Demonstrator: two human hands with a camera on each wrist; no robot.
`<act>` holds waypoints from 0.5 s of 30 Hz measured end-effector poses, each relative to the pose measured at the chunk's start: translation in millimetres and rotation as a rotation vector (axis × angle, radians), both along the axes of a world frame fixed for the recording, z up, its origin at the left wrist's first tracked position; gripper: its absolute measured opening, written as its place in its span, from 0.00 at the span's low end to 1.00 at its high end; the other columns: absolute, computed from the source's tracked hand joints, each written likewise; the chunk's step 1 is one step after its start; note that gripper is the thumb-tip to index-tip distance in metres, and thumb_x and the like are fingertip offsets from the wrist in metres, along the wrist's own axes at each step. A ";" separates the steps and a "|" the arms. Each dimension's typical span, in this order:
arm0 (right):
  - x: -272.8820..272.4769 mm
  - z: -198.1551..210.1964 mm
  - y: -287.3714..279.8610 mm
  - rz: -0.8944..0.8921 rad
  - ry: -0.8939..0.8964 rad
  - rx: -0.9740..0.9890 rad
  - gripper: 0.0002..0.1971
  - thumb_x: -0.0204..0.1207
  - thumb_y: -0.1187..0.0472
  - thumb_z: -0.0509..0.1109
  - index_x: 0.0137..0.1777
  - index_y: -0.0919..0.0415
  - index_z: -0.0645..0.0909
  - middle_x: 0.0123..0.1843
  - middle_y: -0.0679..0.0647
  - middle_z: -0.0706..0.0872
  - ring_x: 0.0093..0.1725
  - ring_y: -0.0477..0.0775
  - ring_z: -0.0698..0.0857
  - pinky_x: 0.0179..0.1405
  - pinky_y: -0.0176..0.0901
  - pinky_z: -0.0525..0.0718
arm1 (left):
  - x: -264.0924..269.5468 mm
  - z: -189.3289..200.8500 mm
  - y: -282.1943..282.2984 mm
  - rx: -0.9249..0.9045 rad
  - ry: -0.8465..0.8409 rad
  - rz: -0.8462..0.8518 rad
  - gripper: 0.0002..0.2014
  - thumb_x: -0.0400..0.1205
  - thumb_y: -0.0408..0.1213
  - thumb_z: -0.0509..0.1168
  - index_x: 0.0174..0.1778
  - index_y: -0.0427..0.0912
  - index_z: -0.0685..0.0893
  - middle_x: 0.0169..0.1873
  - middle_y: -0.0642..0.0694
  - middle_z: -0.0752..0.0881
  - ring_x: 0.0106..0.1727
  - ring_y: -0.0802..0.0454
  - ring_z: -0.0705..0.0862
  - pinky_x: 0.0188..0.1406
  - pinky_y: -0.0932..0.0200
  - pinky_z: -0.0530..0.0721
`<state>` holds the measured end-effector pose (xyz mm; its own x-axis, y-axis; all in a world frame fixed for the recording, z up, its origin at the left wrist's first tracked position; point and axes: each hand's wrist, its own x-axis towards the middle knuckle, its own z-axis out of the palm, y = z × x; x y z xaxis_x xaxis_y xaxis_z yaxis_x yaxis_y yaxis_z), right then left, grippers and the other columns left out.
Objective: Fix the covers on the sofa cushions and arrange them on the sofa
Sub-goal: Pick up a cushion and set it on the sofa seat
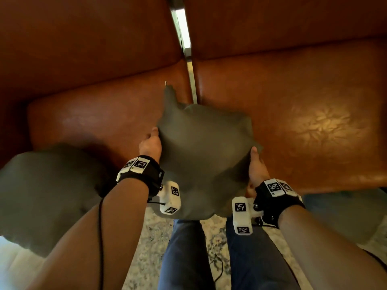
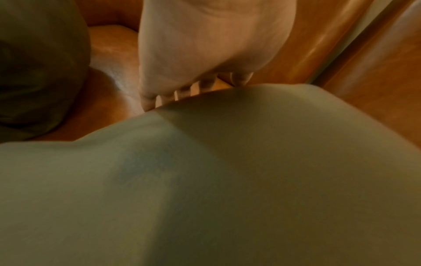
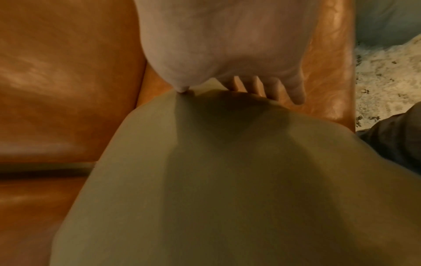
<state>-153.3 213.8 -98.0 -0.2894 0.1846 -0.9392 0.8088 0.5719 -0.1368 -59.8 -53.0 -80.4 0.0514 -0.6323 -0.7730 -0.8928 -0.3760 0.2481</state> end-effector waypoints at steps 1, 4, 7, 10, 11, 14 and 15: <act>0.1 -3.3 -1.3 -0.018 0.004 0.003 0.57 0.58 0.16 0.45 0.84 0.50 0.57 0.84 0.57 0.64 0.81 0.67 0.65 0.80 0.67 0.61 | -0.7 -5.4 -3.2 0.015 -0.008 -0.001 0.30 0.86 0.59 0.52 0.77 0.41 0.73 0.76 0.36 0.74 0.76 0.35 0.71 0.78 0.46 0.65; 0.4 -12.8 -5.0 -0.089 0.011 0.007 0.67 0.44 0.11 0.46 0.84 0.49 0.58 0.83 0.57 0.66 0.80 0.67 0.66 0.79 0.67 0.63 | -3.2 -16.0 -10.0 0.042 0.004 0.015 0.33 0.85 0.62 0.50 0.77 0.41 0.74 0.75 0.37 0.75 0.76 0.36 0.72 0.78 0.47 0.65; 1.9 -17.8 -7.4 -0.133 -0.005 0.014 0.73 0.36 0.08 0.47 0.84 0.47 0.57 0.82 0.56 0.68 0.79 0.67 0.68 0.78 0.68 0.64 | -3.0 -23.1 -13.8 0.086 -0.006 0.055 0.39 0.81 0.69 0.50 0.75 0.40 0.75 0.73 0.38 0.77 0.73 0.35 0.75 0.77 0.42 0.68; 1.1 -14.6 -11.5 -0.158 0.003 0.018 0.69 0.40 0.10 0.48 0.84 0.47 0.57 0.83 0.56 0.67 0.80 0.67 0.67 0.79 0.67 0.63 | -3.5 -23.2 -15.2 0.099 -0.004 0.061 0.39 0.81 0.69 0.50 0.75 0.40 0.75 0.73 0.37 0.77 0.73 0.35 0.75 0.77 0.41 0.69; 1.2 -14.3 -11.9 -0.168 0.003 0.014 0.70 0.38 0.09 0.48 0.84 0.47 0.57 0.83 0.56 0.67 0.80 0.67 0.67 0.79 0.67 0.63 | -4.0 -22.5 -15.9 0.102 0.002 0.063 0.39 0.80 0.69 0.51 0.75 0.40 0.75 0.73 0.38 0.77 0.73 0.35 0.75 0.77 0.41 0.69; 2.9 -15.0 -8.9 -0.178 0.026 -0.012 0.71 0.38 0.09 0.49 0.84 0.47 0.59 0.83 0.55 0.67 0.80 0.64 0.67 0.80 0.65 0.62 | -4.0 -18.2 -15.3 0.117 0.010 0.070 0.40 0.78 0.70 0.52 0.75 0.42 0.75 0.74 0.39 0.77 0.73 0.36 0.75 0.77 0.40 0.69; 2.9 -11.7 -9.0 -0.180 0.033 -0.023 0.70 0.39 0.09 0.50 0.83 0.48 0.61 0.82 0.54 0.69 0.80 0.63 0.68 0.80 0.64 0.62 | -3.6 -16.1 -13.7 0.118 0.016 0.074 0.40 0.78 0.70 0.52 0.75 0.42 0.75 0.74 0.39 0.77 0.73 0.36 0.75 0.77 0.41 0.69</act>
